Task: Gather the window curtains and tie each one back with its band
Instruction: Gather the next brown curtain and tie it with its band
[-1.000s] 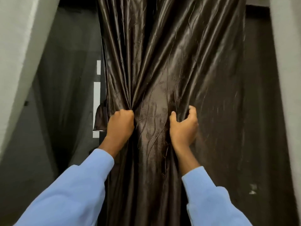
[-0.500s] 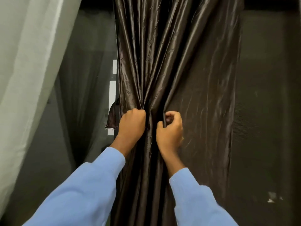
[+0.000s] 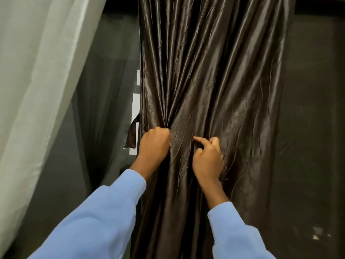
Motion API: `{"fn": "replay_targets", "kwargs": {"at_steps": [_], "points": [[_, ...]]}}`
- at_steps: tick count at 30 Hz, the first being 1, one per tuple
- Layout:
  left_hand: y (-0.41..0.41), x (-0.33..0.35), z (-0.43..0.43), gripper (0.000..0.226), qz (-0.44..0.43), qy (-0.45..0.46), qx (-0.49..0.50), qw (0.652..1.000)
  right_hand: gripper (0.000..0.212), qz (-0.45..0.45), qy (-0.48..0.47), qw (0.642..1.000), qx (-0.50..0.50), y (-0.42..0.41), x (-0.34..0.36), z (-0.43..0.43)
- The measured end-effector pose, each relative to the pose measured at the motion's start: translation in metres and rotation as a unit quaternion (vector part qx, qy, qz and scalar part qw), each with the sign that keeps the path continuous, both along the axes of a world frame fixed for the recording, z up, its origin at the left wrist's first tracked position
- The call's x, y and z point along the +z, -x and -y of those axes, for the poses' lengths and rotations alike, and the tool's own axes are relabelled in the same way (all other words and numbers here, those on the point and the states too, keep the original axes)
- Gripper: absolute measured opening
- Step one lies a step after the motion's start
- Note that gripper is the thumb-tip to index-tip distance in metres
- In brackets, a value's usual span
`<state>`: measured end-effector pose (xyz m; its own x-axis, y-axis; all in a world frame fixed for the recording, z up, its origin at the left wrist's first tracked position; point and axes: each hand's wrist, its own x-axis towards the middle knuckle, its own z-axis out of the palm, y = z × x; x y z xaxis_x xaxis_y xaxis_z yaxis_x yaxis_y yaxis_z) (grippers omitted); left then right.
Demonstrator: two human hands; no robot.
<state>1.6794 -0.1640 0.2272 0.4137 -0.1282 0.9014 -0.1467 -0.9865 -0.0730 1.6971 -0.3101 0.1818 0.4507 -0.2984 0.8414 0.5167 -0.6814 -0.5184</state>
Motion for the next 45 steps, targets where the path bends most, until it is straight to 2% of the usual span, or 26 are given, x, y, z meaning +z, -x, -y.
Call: {"fn": "replay_targets", "kwargs": {"at_steps": [5,8,13,17,20,22,24,27,30,34,37,40,45], "points": [[0.003,0.000,-0.003,0.018,0.003,0.006,-0.003,1.000,0.045,-0.076,-0.020,0.996,-0.032,-0.014,-0.006,0.023],[0.005,-0.001,0.003,0.019,0.009,0.008,-0.009,1.000,0.042,-0.059,-0.059,0.997,0.001,-0.010,-0.002,0.019],[0.007,-0.001,0.011,0.014,0.009,0.006,-0.010,1.000,0.072,-0.032,-0.082,0.995,0.039,-0.002,0.004,-0.006],[0.008,-0.001,0.006,0.010,0.003,0.006,0.004,1.000,0.050,-0.040,-0.084,0.995,0.036,-0.005,0.007,-0.018],[0.009,-0.001,0.003,0.011,0.001,0.006,-0.003,1.000,0.031,0.015,-0.074,0.996,0.037,0.000,0.006,-0.027],[0.011,-0.001,0.002,0.011,0.007,0.003,-0.003,1.000,0.029,0.049,-0.066,0.996,0.028,0.005,0.004,-0.034],[0.012,-0.001,0.002,0.015,0.011,0.006,-0.006,1.000,0.025,0.076,-0.116,0.990,0.028,0.007,0.003,-0.033],[0.012,-0.001,0.001,0.030,0.009,0.014,-0.016,1.000,0.018,0.071,-0.259,0.962,0.056,0.004,0.001,-0.022],[0.014,-0.002,-0.002,0.032,0.012,0.014,-0.020,1.000,0.016,0.048,-0.278,0.957,0.069,0.004,-0.004,-0.018],[0.018,-0.001,-0.007,0.022,0.013,0.007,0.001,1.000,0.011,0.073,-0.299,0.945,0.109,0.006,-0.003,-0.017],[0.020,-0.001,-0.011,0.014,0.008,0.001,0.019,1.000,0.024,0.097,-0.335,0.931,0.108,0.005,-0.001,-0.005],[0.021,-0.001,-0.020,0.018,0.011,-0.001,0.031,0.999,0.040,0.138,-0.382,0.909,0.089,0.009,0.001,0.014],[0.020,0.000,-0.015,0.012,-0.005,0.000,0.040,0.999,0.060,0.254,-0.343,0.900,0.087,0.028,0.006,0.024]]}}
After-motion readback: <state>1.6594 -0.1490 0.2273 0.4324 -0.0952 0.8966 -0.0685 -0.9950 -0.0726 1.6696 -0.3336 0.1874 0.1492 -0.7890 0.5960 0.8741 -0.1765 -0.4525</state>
